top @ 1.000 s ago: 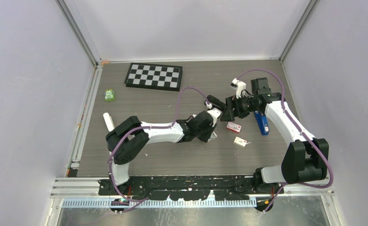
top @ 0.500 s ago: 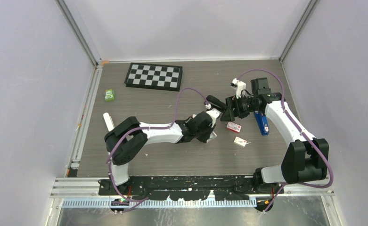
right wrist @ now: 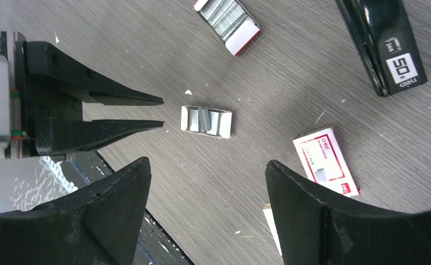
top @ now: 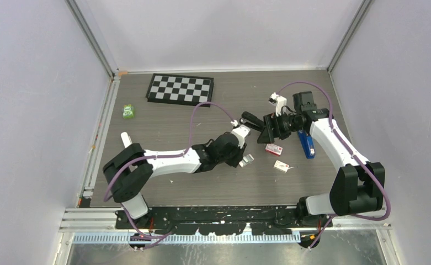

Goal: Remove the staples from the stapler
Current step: Adjust the staple in the staple box.

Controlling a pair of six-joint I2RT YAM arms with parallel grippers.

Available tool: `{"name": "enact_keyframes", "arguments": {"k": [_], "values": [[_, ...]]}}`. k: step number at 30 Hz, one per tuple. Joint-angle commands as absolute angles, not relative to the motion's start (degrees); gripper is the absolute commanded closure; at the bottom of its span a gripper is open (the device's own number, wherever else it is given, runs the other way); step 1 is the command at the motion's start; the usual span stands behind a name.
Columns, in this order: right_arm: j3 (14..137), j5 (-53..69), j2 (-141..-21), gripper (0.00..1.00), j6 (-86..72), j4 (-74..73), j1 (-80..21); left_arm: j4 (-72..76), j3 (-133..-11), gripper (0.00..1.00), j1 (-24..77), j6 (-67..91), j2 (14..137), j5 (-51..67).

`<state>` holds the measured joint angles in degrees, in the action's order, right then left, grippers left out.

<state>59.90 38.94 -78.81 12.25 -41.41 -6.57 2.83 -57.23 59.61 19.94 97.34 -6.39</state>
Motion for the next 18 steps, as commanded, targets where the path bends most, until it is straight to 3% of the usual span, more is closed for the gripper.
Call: {"name": "enact_keyframes", "arguments": {"k": [1, 7, 11, 18], "values": [[61.02, 40.73, -78.59, 0.2, 14.37, -41.54, -8.15, 10.66, -52.02, 0.72, 59.94, 22.4, 91.4, -9.35], [59.36, 40.33, -76.2, 0.2, 16.85, -40.14, -11.08, 15.49, -44.4, 0.67, 59.92, 23.19, 85.22, -11.37], [57.28, 39.77, -73.7, 0.2, 18.1, -37.73, -12.76, 18.15, -39.07, 0.55, 59.83, 22.63, 80.88, -12.79], [53.24, 37.58, -69.71, 0.21, 19.71, -32.8, -14.82, 23.45, -30.1, 0.25, 59.59, 22.6, 73.09, -15.93]]}}
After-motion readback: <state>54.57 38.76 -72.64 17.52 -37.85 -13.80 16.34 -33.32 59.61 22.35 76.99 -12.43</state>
